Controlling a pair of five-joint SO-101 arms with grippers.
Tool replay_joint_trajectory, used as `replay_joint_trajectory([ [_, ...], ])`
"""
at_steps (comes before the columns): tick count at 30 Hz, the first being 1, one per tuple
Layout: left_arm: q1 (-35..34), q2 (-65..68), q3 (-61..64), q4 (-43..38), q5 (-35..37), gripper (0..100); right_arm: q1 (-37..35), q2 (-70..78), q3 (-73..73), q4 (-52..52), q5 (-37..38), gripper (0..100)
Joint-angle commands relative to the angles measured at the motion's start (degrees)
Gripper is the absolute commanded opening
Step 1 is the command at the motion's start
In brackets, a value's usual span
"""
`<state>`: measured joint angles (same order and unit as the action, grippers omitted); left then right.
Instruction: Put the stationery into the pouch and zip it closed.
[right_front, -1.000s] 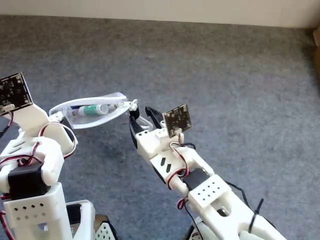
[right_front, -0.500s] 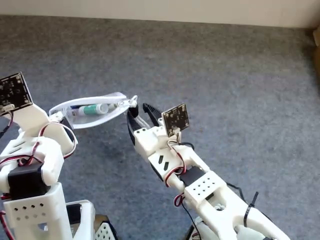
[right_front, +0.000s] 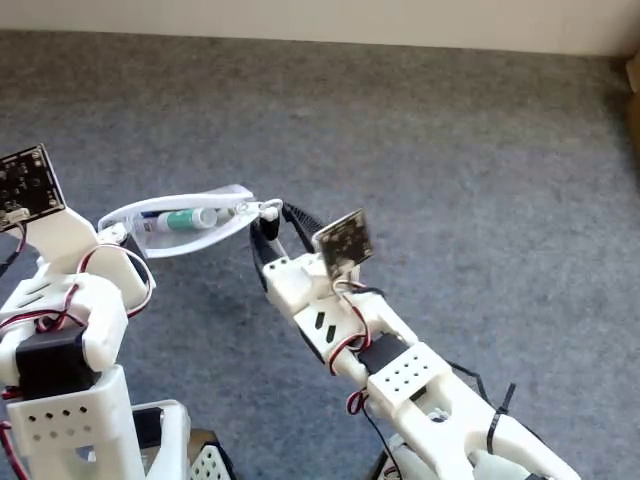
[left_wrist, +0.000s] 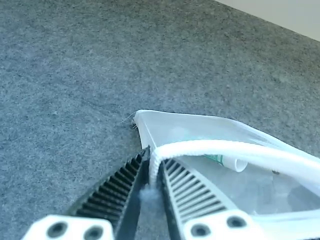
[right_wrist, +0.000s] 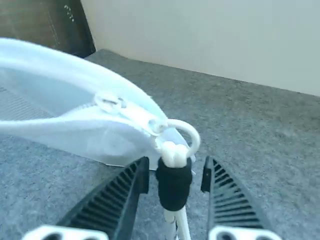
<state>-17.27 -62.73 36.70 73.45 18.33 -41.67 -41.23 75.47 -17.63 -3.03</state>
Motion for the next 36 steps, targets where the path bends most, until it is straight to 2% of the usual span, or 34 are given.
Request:
replay_joint_trajectory([
  [1,-0.84,-0.84,-0.22,-1.05,0.44,1,-1.19,0.04,-2.24,-1.8,2.29,16.6],
  [11,-0.84,-0.84,-0.22,-1.05,0.44,1,-0.92,-0.4,-2.42,-1.89,2.64,16.0],
  [17,-0.84,-0.84,-0.22,-1.05,0.44,1,-0.66,-0.48,-2.59,-1.89,2.64,0.2],
  [25,-0.84,-0.84,-0.22,-1.05,0.44,1,3.3,-0.57,-2.59,-1.36,2.46,0.5],
  [30,-0.57,-0.84,-0.22,-1.05,0.44,1,2.07,-0.57,-3.03,-1.19,2.64,0.5],
  [36,-0.48,-0.84,0.84,-1.67,0.44,1,2.07,-0.57,-10.95,15.69,2.55,0.5],
])
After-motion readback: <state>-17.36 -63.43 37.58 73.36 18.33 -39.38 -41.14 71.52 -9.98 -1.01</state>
